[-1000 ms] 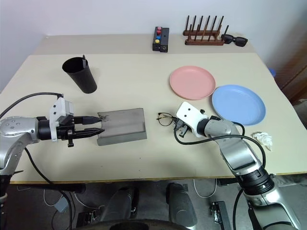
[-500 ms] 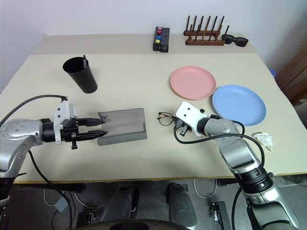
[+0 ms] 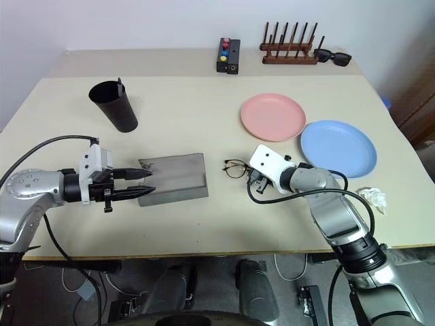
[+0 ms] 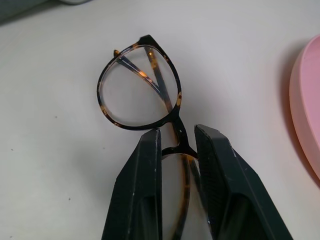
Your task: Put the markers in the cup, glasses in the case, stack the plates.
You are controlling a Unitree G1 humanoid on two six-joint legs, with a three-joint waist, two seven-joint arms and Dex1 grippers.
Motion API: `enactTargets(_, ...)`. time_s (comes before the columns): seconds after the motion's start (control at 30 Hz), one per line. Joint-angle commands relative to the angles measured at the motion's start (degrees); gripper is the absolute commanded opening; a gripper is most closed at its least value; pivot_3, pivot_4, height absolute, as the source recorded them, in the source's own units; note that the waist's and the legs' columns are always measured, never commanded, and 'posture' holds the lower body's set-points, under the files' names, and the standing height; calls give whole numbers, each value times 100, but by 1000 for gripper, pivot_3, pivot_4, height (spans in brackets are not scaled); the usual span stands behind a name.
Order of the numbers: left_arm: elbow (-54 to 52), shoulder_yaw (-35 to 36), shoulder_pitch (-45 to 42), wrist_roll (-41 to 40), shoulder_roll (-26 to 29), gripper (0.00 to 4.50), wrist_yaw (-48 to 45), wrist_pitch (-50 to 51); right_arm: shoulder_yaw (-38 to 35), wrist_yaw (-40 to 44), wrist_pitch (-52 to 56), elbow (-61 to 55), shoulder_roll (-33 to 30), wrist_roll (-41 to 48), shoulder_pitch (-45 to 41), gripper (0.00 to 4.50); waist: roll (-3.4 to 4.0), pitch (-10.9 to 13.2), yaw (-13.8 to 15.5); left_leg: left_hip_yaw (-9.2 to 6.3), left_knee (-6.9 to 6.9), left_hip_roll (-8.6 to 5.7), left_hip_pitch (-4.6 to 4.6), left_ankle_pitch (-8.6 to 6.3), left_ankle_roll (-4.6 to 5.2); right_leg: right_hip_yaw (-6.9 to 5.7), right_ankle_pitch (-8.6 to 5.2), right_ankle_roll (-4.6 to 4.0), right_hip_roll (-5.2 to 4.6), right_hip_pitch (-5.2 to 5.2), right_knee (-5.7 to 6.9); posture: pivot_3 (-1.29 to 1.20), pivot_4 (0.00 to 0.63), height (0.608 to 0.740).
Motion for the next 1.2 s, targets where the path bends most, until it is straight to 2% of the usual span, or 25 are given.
enactTargets(0.03,-102,39,-8,-14,2,1982,17,-92,10,11,4,-50,-3,-71,-142,33,0,0,0,0,0,0,0,0,0,0,0,0,0,0,0,0,150,735)
enactTargets(0.43,122,184,30,80,21,1982,131,-240,-1,55,-39,-155,-36,-169,-266,33,0,0,-1,0,0,0,0,0,0,0,0,0,0,0,0,0,150,735)
enactTargets(0.7,721,591,-64,149,114,1982,384,-474,170,919,-593,-937,-127,202,-690,33,4,2,-17,-1,-3,2,0,0,0,0,1,2,3,-3,0,0,150,735)
enactTargets(0.9,1070,605,-141,282,131,1982,374,-650,781,1326,-817,-858,344,313,-1282,33,3,2,-11,-1,-3,1,1,0,0,-1,1,1,0,-2,0,0,150,735)
enactTargets(1.0,1192,609,-195,301,145,1982,366,-694,1255,1266,-987,-170,869,56,-1789,33,3,2,-33,-2,-3,2,1,0,0,-2,1,1,2,-3,1,0,150,735)
enactTargets(1.2,1235,651,-144,312,205,1982,349,-732,1751,1158,-1663,1167,1609,-387,-2433,33,4,2,-18,-1,-6,0,0,0,-1,-3,9,11,0,-7,2,0,150,735)
